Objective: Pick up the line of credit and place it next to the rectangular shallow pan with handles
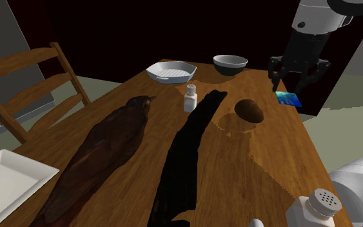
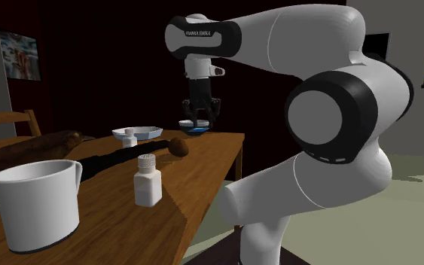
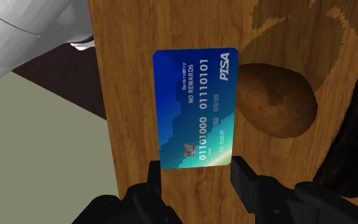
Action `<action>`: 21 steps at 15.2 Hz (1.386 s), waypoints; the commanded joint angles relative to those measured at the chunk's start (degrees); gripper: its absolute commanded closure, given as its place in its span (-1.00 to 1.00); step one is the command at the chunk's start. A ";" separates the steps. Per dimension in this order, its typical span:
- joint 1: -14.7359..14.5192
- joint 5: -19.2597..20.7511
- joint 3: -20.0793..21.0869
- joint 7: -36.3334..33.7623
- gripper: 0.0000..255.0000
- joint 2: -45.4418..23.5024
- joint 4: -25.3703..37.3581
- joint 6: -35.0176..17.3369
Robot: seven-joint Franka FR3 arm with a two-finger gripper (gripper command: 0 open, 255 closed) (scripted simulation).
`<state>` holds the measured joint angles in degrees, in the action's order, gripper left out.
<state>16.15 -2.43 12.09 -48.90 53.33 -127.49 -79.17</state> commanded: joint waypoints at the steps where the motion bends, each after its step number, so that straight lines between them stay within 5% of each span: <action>1: 0.10 0.02 0.07 -0.08 1.00 -0.66 1.52 0.87; 12: 3.20 -1.81 11.93 -10.26 1.00 -22.14 16.58 -5.80; 21: 5.14 5.71 23.68 -21.84 1.00 -44.53 36.43 -5.92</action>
<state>21.30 1.62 33.85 -68.57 12.44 -94.64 -85.69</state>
